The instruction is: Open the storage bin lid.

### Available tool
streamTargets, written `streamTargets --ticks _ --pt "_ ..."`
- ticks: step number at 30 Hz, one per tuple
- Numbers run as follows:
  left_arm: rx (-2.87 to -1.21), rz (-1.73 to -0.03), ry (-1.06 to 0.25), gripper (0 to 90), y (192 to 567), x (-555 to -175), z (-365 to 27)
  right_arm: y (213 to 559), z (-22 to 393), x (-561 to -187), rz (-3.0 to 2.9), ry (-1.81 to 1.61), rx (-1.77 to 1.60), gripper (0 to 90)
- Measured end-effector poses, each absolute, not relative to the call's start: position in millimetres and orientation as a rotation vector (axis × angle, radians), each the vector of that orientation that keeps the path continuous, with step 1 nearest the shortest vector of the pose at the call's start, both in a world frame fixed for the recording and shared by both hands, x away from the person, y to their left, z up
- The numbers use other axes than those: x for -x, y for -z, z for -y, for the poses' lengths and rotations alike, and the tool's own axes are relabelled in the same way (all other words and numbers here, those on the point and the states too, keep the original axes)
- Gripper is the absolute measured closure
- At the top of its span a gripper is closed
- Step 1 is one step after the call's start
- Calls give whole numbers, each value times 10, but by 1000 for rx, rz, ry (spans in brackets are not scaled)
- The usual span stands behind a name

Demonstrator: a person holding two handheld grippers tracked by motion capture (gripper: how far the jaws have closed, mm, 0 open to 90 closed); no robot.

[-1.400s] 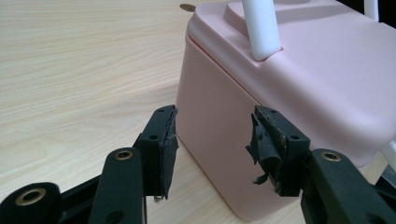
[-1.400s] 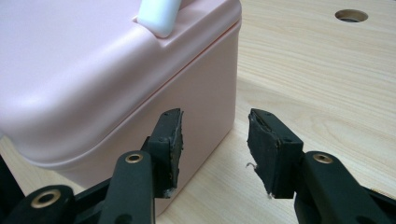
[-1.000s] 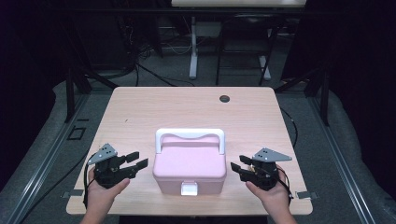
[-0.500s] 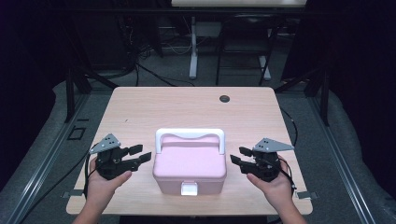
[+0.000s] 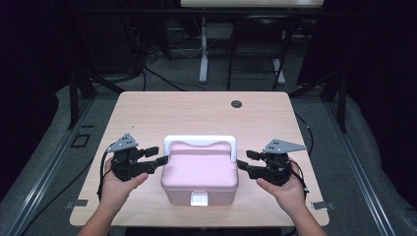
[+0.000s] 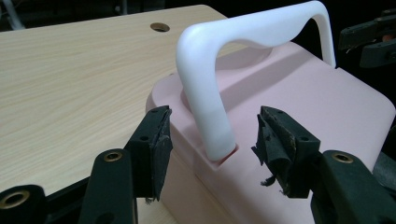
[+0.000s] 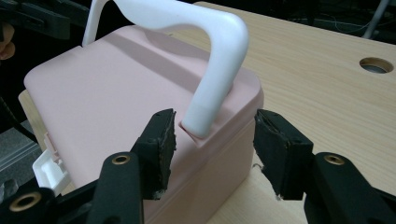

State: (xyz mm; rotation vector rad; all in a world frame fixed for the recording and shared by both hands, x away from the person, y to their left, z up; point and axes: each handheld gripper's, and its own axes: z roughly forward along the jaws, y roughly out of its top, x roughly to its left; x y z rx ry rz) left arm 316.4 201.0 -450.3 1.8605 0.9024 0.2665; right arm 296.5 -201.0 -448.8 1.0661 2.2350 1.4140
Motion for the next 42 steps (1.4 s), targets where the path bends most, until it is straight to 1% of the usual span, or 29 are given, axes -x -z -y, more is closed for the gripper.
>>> streamTargets --ticks 10,12,14,17,21,22,23,24,26,31,34,37,42 --pt "-1869 -897 -260 461 4546 -3258 -1917 4519 1874 -3097 -2274 -1438 -1011 501" --pt "-1872 -891 -260 478 4551 -3269 -1907 4526 1849 -3117 -2276 -1436 -1009 502" --pt "-1867 -890 -259 515 4556 -3271 -1895 4530 1842 -3127 -2274 -1440 -1005 502" --pt "-1885 -871 -254 534 4562 -3269 -1868 4538 1809 -3150 -2283 -1441 -992 517" --pt "-1890 -870 -283 551 4572 -3252 -1849 4547 1795 -3140 -2276 -1423 -977 531" --pt "-1890 -870 -288 551 4575 -3249 -1849 4547 1795 -3140 -2276 -1423 -977 537" --pt "-1887 -871 -289 568 4576 -3245 -1850 4552 1798 -3131 -2271 -1420 -973 567" --pt "-1890 -870 -290 568 4573 -3241 -1856 4552 1798 -3131 -2271 -1420 -973 567" --pt "-1882 -865 -288 597 4575 -3231 -1862 4562 1804 -3120 -2268 -1436 -964 601" --pt "-1876 -856 -294 626 4574 -3193 -1864 4572 1795 -3104 -2267 -1443 -938 626" --pt "-1869 -855 -297 676 4576 -3187 -1885 4576 1815 -3104 -2264 -1451 -930 689" --pt "-1870 -856 -306 708 4575 -3175 -1885 4578 1826 -3103 -2263 -1461 -925 708" --pt "-1868 -858 -294 735 4571 -3155 -1900 4574 1833 -3101 -2269 -1474 -930 730"
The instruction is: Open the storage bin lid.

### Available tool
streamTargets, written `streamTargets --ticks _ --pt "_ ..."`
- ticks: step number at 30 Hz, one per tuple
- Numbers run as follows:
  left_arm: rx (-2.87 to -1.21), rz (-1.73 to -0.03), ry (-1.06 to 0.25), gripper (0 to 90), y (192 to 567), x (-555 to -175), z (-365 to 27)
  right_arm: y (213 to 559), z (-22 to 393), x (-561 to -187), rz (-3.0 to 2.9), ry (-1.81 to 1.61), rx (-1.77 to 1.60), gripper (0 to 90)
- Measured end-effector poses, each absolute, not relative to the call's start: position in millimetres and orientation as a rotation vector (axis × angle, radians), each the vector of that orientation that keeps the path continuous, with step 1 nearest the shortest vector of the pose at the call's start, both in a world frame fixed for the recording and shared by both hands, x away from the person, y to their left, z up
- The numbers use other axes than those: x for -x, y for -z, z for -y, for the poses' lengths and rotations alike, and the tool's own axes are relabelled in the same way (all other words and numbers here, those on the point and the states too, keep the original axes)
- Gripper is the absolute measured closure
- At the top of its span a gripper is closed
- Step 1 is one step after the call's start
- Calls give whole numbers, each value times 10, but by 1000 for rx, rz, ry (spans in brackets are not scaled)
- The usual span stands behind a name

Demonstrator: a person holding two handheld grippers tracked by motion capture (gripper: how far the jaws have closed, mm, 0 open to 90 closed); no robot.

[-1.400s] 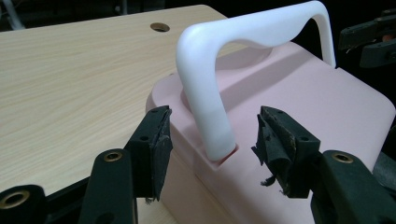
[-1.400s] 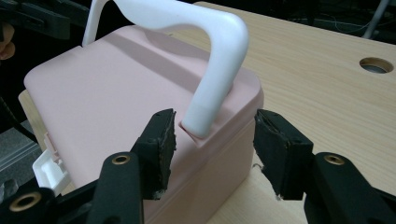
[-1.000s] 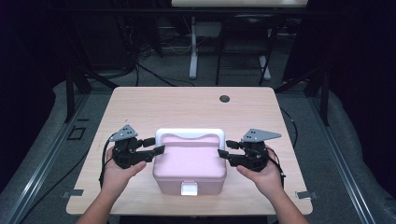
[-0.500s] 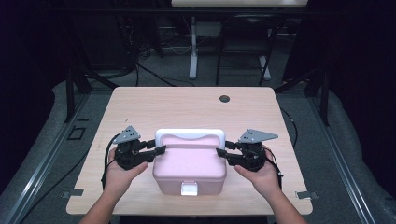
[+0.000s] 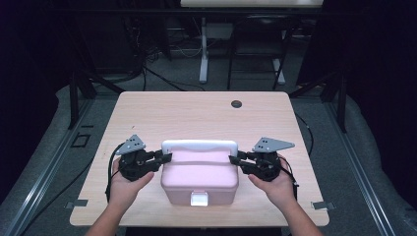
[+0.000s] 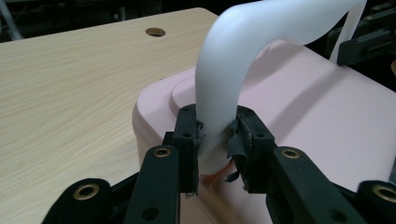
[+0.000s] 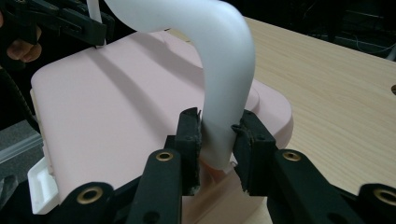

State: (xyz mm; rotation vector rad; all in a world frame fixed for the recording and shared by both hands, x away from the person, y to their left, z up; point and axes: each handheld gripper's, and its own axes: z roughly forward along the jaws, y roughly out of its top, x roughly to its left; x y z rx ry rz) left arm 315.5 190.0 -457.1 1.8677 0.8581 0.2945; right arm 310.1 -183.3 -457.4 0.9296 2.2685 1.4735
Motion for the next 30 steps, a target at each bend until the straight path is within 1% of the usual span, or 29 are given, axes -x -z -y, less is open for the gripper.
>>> streamTargets --ticks 3,23,27,30 --pt "-1874 -850 -303 737 4566 -3136 -1893 4572 1841 -3090 -2275 -1482 -930 744" --pt "-1872 -857 -271 732 4518 -3093 -1944 4552 1828 -3023 -2284 -1528 -954 750" --pt "-1865 -854 -261 709 4494 -3108 -1946 4531 1836 -3040 -2283 -1540 -967 751" --pt "-1840 -855 -269 637 4480 -3109 -1939 4514 1825 -3047 -2289 -1540 -979 751"
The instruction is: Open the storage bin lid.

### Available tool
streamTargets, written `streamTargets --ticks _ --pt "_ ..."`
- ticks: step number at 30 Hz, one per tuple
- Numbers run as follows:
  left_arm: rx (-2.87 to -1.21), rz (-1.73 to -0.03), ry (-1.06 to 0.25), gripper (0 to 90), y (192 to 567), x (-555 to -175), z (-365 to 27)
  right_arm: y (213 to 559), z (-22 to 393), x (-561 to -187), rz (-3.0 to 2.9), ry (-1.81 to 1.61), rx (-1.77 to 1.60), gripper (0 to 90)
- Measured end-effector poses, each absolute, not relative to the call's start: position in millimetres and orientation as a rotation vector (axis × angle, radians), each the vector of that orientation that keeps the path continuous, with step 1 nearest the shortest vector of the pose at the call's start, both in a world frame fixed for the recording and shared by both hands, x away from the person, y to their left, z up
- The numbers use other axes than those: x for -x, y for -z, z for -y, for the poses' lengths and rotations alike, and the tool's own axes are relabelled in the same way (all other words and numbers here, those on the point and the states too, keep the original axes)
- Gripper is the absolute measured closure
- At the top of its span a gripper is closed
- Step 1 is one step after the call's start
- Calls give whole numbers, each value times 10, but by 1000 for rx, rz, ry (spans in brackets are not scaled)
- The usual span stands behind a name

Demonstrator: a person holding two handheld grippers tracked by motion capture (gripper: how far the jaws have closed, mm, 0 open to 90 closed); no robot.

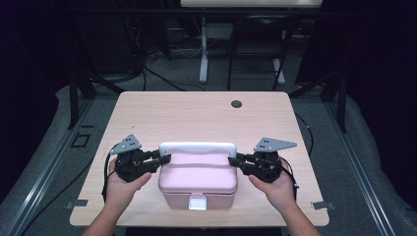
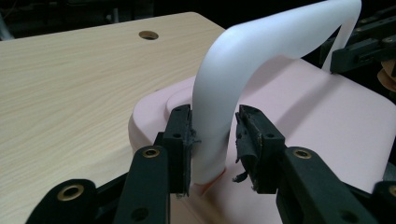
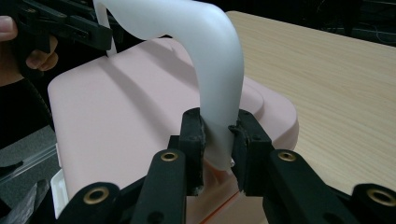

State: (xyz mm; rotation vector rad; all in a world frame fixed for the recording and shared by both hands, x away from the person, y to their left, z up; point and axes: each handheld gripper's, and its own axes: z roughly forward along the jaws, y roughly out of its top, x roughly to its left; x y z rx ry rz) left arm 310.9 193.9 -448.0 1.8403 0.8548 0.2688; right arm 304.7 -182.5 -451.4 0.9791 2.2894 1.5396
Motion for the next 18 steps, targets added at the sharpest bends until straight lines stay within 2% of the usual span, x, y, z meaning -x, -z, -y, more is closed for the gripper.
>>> streamTargets --ticks 8,18 --pt "-1831 -852 -293 572 4417 -3063 -1967 4502 1840 -3050 -2287 -1555 -991 751" --pt "-1821 -840 -308 572 4319 -2973 -2090 4446 1846 -3067 -2274 -1566 -993 752"
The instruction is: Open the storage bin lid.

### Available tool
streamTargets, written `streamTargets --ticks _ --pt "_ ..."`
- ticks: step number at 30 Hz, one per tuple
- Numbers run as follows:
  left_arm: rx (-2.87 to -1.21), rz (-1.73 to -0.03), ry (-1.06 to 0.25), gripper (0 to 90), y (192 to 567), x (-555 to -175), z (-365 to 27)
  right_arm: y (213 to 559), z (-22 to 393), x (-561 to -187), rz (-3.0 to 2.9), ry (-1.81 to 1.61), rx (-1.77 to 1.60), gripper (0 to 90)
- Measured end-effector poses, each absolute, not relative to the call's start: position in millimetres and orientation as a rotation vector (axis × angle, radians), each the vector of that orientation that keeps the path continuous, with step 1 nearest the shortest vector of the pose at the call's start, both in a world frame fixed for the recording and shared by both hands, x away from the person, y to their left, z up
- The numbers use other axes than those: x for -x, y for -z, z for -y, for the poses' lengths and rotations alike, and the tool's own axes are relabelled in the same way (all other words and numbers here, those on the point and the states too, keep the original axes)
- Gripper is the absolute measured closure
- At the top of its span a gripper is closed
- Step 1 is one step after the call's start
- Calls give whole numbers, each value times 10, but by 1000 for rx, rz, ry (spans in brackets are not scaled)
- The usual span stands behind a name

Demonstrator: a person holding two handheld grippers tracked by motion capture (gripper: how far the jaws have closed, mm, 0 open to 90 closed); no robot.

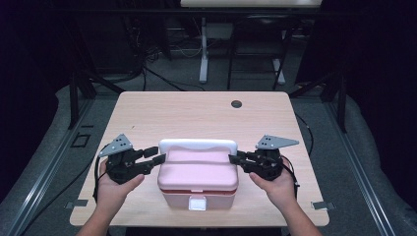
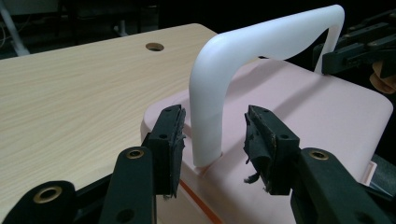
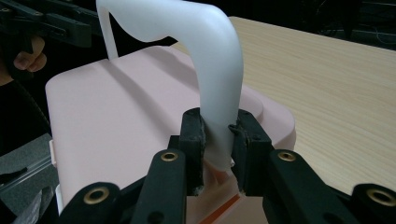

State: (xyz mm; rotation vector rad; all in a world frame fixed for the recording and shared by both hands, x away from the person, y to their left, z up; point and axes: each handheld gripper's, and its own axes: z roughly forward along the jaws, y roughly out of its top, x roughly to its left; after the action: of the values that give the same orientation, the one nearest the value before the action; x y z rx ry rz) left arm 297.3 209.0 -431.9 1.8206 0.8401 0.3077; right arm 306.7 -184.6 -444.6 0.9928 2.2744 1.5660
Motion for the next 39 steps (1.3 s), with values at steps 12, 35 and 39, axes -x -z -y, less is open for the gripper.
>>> streamTargets --ticks 12,35,39 --pt "-1831 -845 -294 727 4351 -2833 -2285 4361 1853 -3091 -2254 -1577 -994 752" --pt "-1918 -831 -215 899 4652 -2696 -2212 4297 1854 -3115 -2249 -1572 -996 750" --pt "-1918 -819 -205 899 4653 -2691 -2157 4300 1854 -3114 -2249 -1568 -992 750"
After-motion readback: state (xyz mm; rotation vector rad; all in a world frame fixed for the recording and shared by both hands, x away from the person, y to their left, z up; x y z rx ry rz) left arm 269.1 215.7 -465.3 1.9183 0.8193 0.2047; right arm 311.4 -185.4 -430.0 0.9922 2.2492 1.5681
